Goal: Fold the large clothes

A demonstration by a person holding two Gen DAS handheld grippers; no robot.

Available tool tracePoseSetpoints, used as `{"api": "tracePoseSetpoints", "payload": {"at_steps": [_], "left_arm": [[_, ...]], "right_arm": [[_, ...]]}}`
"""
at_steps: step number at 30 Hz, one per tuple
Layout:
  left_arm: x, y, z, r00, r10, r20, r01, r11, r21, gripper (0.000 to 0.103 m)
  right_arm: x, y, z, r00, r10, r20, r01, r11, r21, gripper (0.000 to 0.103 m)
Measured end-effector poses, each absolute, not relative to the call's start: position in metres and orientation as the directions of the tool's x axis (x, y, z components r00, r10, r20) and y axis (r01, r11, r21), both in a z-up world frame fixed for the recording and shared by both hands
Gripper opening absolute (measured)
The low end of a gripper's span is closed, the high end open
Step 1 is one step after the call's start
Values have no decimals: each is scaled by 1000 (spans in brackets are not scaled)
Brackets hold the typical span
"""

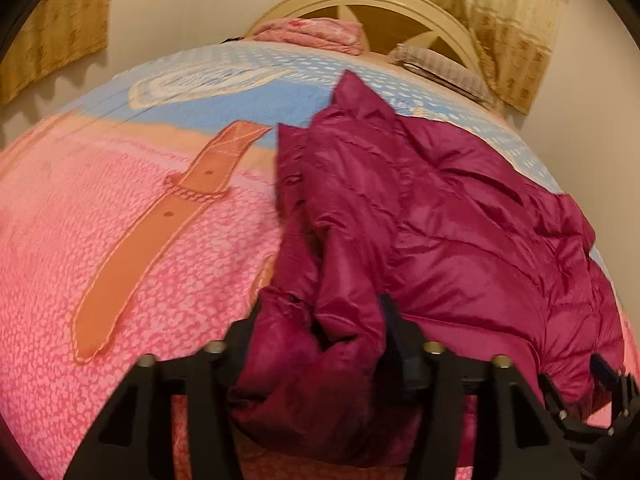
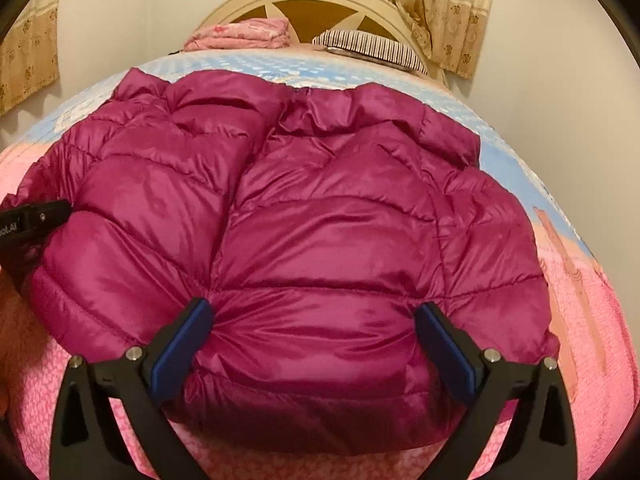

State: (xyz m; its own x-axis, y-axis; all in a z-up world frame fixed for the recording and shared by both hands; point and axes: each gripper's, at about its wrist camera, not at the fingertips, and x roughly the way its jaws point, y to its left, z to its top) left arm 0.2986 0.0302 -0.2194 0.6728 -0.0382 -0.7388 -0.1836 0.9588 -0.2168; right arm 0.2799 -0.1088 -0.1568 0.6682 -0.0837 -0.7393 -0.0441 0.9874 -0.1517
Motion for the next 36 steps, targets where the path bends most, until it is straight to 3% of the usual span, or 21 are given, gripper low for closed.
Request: {"api": "tracePoseSetpoints", "payload": {"at_steps": [4, 5, 7, 11, 19, 24, 28, 32, 36], "left_arm": [[301, 30, -221, 672, -84, -736, -157, 955, -252, 61], [302, 25, -221, 672, -100, -734, -133, 958, -252, 45], [302, 20, -219, 672, -121, -730, -98, 963, -250, 31], [296, 16, -213, 679, -118, -725, -72, 971, -226, 12], [258, 41, -162, 764, -55, -643, -74, 982, -172, 8], [230, 82, -128, 798, 11, -602, -119, 983, -139, 7], [215, 95, -107, 817, 87, -571, -144, 988, -56, 7], [213, 76, -93, 838, 130, -529, -125, 991, 46, 7], [216, 36, -85, 873, 118, -473, -68, 990, 122, 7]], "right_arm": [[282, -105, -158, 670, -102, -735, -43, 983, -176, 103], [282, -106, -158, 671, -100, -735, -43, 984, -173, 103], [281, -106, -158, 673, -98, -734, -42, 985, -170, 103], [279, -103, -159, 675, -103, -731, -41, 984, -176, 103], [276, -74, -156, 678, -150, -720, -37, 971, -238, 103], [270, -24, -154, 692, -62, -720, -127, 970, -206, 103], [250, 15, -145, 695, 87, -713, -267, 953, -145, 103], [230, -9, -127, 703, 180, -688, -308, 949, -68, 103], [221, -62, -110, 744, 142, -653, -244, 968, -68, 103]]}}
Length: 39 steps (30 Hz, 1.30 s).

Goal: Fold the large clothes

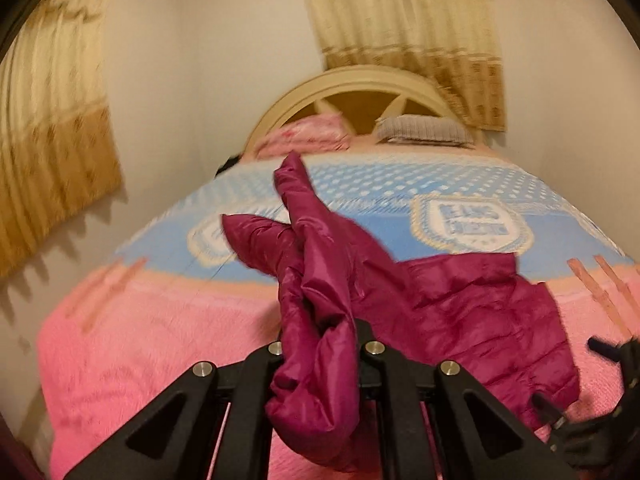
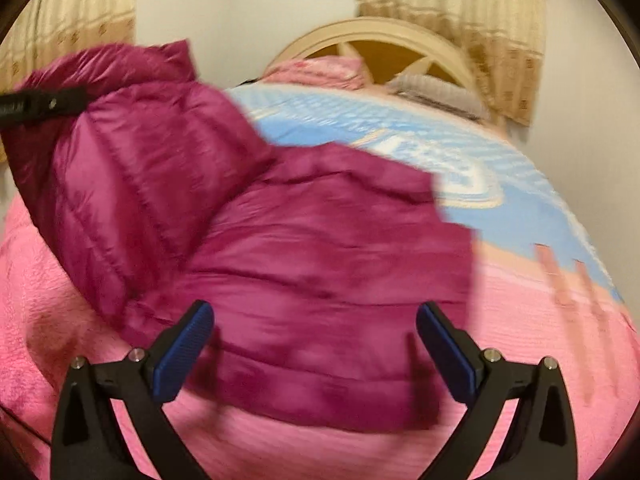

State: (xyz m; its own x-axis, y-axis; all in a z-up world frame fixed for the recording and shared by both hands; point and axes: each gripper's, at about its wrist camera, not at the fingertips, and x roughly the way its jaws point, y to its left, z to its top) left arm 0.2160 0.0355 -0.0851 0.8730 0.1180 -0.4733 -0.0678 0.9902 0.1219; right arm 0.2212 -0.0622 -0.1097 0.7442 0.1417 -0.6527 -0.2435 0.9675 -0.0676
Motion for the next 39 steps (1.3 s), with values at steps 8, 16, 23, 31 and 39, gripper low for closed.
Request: {"api": "tracePoseSetpoints", "payload": {"at_steps": [8, 16, 23, 31, 39], "left_arm": [[229, -77, -88, 897, -11, -442, 127, 964, 235, 7], [242, -173, -145, 864, -41, -502, 266, 884, 384, 7], [223, -213, -194, 846, -64, -530, 373, 781, 501, 7], [212, -211, -187, 846, -85, -526, 396, 761, 514, 27], [135, -194, -163, 881, -169, -443, 429, 680, 595, 77]], "right_arm": [[235, -203, -124, 713, -95, -694, 46, 995, -89, 103], [237, -296, -143, 629, -218, -746, 243, 967, -78, 103], [235, -307, -153, 617, -204, -760, 270, 962, -40, 103], [235, -306, -162, 601, -191, -776, 256, 966, -39, 103], [235, -307, -164, 600, -179, -780, 255, 967, -26, 103]]}}
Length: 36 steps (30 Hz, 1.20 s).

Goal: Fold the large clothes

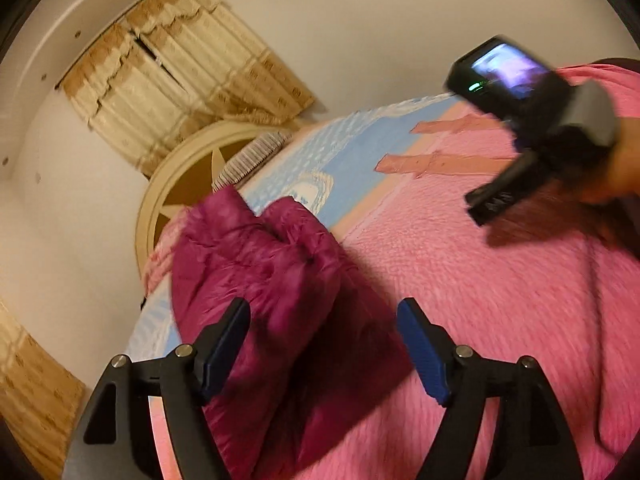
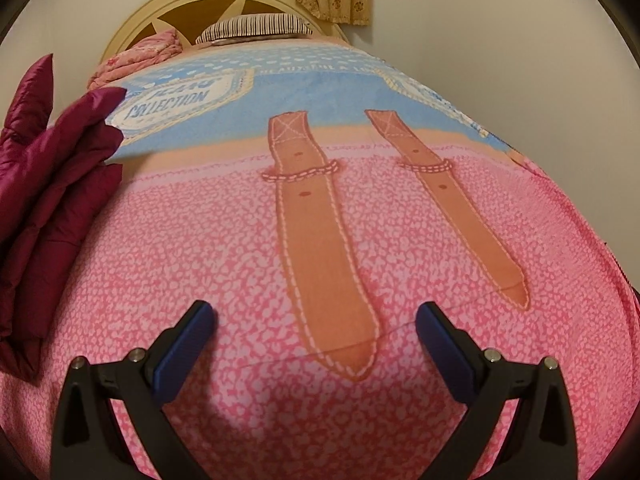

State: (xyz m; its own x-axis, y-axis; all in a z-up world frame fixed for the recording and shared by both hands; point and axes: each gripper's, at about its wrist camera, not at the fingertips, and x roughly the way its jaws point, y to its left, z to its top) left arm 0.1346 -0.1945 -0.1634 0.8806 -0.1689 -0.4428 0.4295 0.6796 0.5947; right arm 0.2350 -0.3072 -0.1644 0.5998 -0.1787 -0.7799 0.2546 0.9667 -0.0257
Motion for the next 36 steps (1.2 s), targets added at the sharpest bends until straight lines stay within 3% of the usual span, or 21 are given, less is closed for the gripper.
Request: {"api": "tracePoseSetpoints", "payload": {"at_steps": [5, 8, 10, 13, 20, 23, 26, 30, 36], "left_arm": [[129, -130, -133, 904, -116, -411, 341, 776, 531, 79], [167, -74, -119, 906, 29, -422, 186, 869, 459, 80], [209, -32, -113, 868, 158, -470, 39, 923, 384, 80], [262, 11, -110, 787, 296, -542, -150, 943, 298, 80], [330, 33, -112, 729, 218, -648, -276, 961, 12, 81], [346, 16, -115, 739, 217, -638, -273, 962, 11, 81], [365, -8, -119, 744, 253, -618, -257, 963, 86, 81], [388, -19, -137, 728, 267, -632, -223, 963, 150, 82], [395, -29, -154, 715, 229, -660, -183, 973, 140, 82]], "right_arm": [[231, -308, -158, 620, -168, -766, 262, 965, 0, 103], [232, -301, -141, 657, -105, -747, 248, 965, 83, 97], [239, -287, -125, 685, -71, -725, 217, 970, 110, 86], [260, -262, -99, 712, -12, -702, 165, 975, 151, 81], [307, -177, -24, 790, 69, -609, 26, 989, 145, 81], [327, -140, -12, 797, 98, -596, -21, 991, 134, 81], [345, -114, -21, 788, 82, -610, -26, 995, 100, 81], [359, -109, -52, 756, 18, -655, 25, 998, 56, 81], [364, -139, -99, 712, -37, -701, 97, 994, 46, 80]]}}
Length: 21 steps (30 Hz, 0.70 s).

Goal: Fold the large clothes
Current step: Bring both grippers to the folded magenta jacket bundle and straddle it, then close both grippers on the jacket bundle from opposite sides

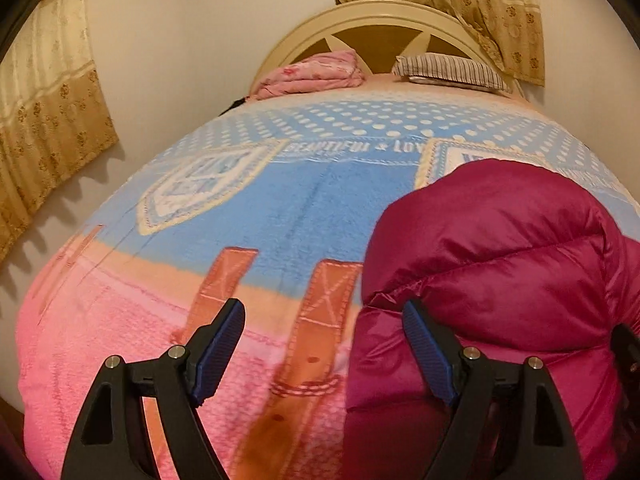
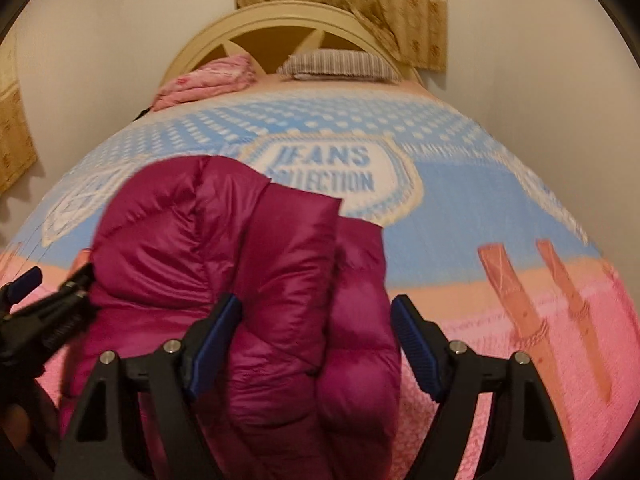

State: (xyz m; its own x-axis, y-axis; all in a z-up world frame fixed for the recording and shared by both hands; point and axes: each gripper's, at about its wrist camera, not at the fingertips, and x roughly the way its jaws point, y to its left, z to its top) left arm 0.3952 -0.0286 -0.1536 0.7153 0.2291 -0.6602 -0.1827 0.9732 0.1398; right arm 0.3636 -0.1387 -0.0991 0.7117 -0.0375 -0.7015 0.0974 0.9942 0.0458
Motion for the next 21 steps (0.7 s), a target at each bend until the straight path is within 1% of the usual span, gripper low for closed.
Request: {"api": "tracePoseSetpoints", "payload": {"at_steps": [4, 9, 12, 21], "left_arm": [[397, -49, -161, 716, 251, -651, -154, 967, 202, 82], [400, -59, -169, 714, 270, -646, -160, 961, 225, 83], [398, -64, -173, 721, 288, -630, -161, 954, 252, 83], [402, -63, -181, 711, 284, -644, -155, 956, 250, 86]], "right_arm": [[362, -152, -113, 710, -39, -703, 125, 990, 72, 79], [365, -167, -127, 703, -23, -711, 155, 980, 121, 79], [364, -166, -130, 704, -25, -710, 158, 980, 122, 79], [363, -169, -145, 702, -16, -712, 163, 977, 139, 79]]}}
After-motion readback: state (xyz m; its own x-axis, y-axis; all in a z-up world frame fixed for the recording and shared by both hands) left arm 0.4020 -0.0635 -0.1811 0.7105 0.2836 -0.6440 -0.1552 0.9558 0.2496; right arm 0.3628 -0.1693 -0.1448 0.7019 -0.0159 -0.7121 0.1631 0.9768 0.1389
